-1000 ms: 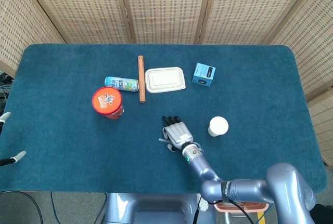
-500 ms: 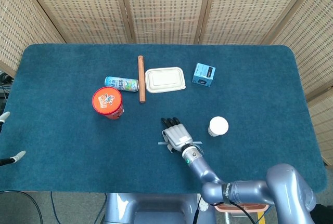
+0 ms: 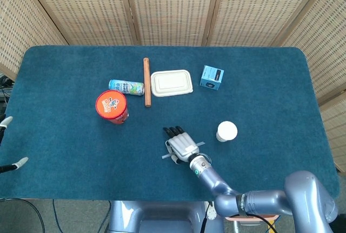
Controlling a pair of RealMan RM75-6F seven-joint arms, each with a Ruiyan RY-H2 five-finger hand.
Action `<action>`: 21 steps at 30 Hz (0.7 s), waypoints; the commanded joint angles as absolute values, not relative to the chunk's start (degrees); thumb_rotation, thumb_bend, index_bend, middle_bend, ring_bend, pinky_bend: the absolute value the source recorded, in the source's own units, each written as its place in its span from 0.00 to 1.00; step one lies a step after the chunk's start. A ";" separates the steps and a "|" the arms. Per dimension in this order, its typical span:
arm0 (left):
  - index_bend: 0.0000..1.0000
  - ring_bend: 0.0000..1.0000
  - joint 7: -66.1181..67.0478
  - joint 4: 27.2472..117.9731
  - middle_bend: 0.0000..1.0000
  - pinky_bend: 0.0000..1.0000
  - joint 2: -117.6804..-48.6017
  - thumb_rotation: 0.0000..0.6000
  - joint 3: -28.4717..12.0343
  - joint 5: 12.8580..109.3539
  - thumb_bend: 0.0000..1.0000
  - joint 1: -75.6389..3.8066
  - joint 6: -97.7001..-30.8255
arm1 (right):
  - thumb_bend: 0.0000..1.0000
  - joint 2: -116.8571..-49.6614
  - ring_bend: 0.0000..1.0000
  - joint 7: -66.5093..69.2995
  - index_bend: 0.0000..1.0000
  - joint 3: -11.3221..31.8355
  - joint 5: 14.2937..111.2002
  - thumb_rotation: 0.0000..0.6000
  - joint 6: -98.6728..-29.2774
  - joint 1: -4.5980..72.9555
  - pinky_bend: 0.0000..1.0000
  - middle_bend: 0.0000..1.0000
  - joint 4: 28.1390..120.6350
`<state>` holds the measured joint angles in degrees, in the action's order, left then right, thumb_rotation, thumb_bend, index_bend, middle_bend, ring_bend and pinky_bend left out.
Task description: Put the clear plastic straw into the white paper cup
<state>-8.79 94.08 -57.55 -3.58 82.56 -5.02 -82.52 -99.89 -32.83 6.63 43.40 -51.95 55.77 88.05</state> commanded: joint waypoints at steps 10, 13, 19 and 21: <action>0.00 0.00 -8.73 94.16 0.00 0.00 -57.62 1.00 -3.37 83.17 0.12 -4.88 -82.99 | 0.47 -89.67 0.00 -15.44 0.67 13.22 55.55 1.00 -51.93 50.85 0.00 0.00 101.15; 0.00 0.00 -8.65 94.21 0.00 0.00 -57.62 1.00 -3.32 83.35 0.12 -4.86 -83.11 | 0.47 -86.54 0.00 -10.67 0.67 15.07 56.54 1.00 -51.91 49.34 0.00 0.00 104.58; 0.00 0.00 -8.54 94.31 0.00 0.00 -57.63 1.00 -3.18 83.70 0.12 -4.76 -83.39 | 0.47 -79.06 0.00 1.27 0.67 18.81 57.44 1.00 -50.31 45.50 0.00 0.00 109.73; 0.00 0.00 -8.50 94.34 0.00 0.00 -57.64 1.00 -3.13 83.82 0.12 -4.75 -83.44 | 0.47 -76.57 0.00 4.86 0.67 19.89 57.75 1.00 -49.83 44.19 0.00 0.00 109.94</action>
